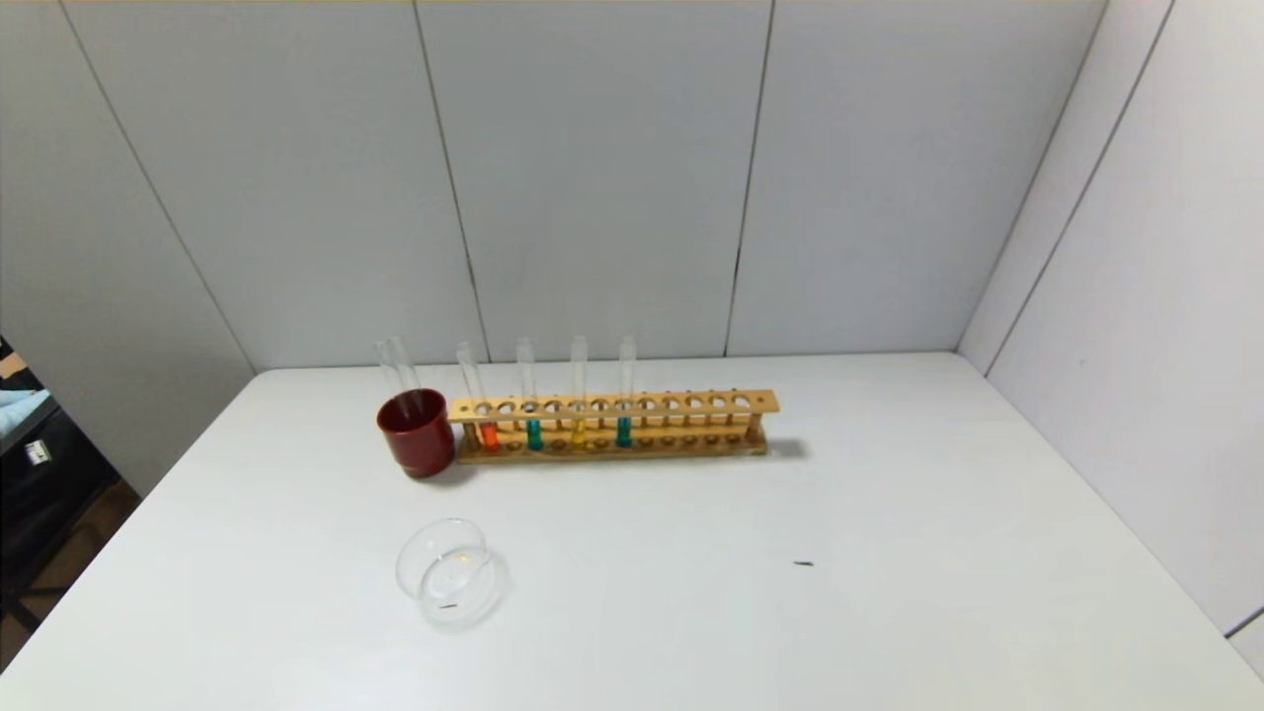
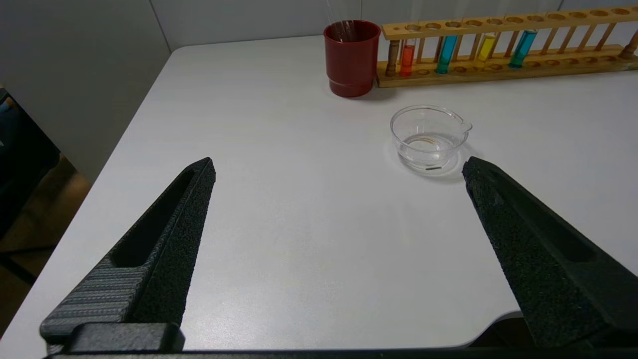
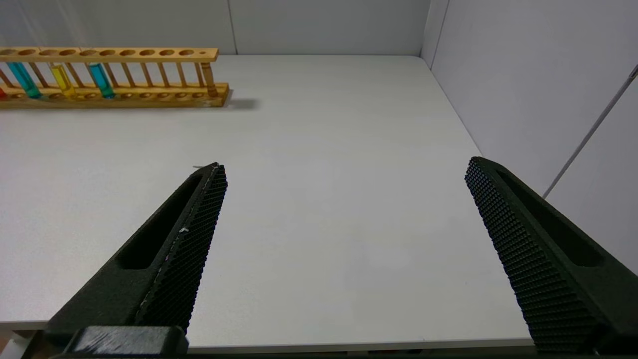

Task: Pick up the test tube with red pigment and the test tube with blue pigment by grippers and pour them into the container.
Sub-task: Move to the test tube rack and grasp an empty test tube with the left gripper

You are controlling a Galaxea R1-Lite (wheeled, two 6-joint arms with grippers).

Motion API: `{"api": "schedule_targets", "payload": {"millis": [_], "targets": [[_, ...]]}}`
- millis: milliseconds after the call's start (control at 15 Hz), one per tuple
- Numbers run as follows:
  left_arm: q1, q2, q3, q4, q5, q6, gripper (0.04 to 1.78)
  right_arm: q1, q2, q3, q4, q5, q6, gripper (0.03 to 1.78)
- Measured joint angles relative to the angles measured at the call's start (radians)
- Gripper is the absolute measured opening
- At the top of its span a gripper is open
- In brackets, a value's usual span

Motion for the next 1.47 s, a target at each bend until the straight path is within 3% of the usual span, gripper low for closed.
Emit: {"api": "schedule_targets", "payload": {"millis": [1067,1467], "targets": [[-0.001,0.0,-0.02,0.007,-0.019,0.024,1.75,0.0,0.0,0.0,0.0,0.001,0.0,1.75],[0.0,0.156,-0.392,0.277,-0.12,0.076,1.75,0.0,0.0,0.0,0.0,0.0,0.0,1.75]]}}
